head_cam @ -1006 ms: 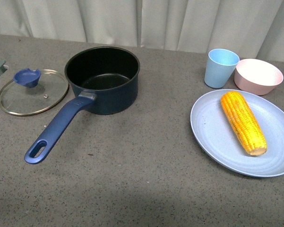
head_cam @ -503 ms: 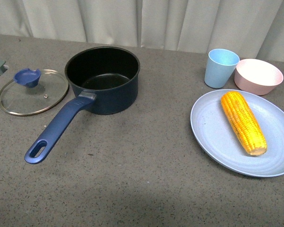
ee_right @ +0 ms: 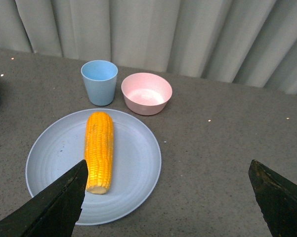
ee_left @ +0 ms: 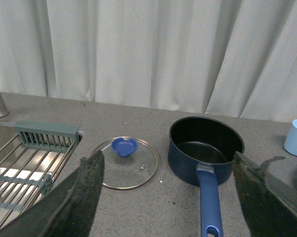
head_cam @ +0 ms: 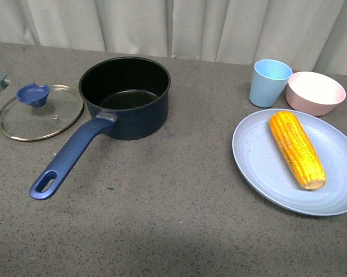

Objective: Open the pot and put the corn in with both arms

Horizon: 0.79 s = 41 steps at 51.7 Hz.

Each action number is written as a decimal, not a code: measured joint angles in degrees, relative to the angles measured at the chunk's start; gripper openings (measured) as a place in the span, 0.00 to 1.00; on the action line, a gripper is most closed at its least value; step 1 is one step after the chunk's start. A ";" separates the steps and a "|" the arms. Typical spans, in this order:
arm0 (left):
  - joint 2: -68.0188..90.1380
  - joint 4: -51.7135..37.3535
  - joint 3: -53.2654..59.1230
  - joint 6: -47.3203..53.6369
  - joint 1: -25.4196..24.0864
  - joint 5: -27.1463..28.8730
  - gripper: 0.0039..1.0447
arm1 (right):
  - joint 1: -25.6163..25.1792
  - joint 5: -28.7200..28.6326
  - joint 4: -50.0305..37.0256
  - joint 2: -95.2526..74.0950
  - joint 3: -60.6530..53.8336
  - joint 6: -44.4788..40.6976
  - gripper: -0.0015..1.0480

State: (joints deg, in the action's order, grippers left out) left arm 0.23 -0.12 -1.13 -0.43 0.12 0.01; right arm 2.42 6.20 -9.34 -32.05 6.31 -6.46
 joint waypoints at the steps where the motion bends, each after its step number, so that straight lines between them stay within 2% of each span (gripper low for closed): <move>1: 0.00 0.00 0.00 0.00 0.00 0.00 0.79 | 0.02 -0.17 -0.94 -1.75 0.37 0.28 0.91; 7: 0.00 0.00 0.00 0.04 0.00 0.00 0.95 | 0.50 -0.76 -9.94 -19.74 4.94 1.81 0.91; 16: 0.00 0.00 0.00 0.13 0.00 0.00 0.94 | 1.97 -0.98 -10.78 -49.31 16.57 5.53 0.91; 22: 0.00 0.00 0.00 0.13 0.00 0.00 0.94 | 3.06 0.04 -8.41 -60.46 23.58 7.80 0.91; 41: 0.00 0.00 0.00 0.13 0.00 0.00 0.94 | 5.46 0.04 0.87 -76.72 39.56 15.28 0.91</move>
State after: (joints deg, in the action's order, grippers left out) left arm 0.23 -0.12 -1.13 -0.30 0.12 0.01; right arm 7.88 6.24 -8.47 -108.77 45.87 8.82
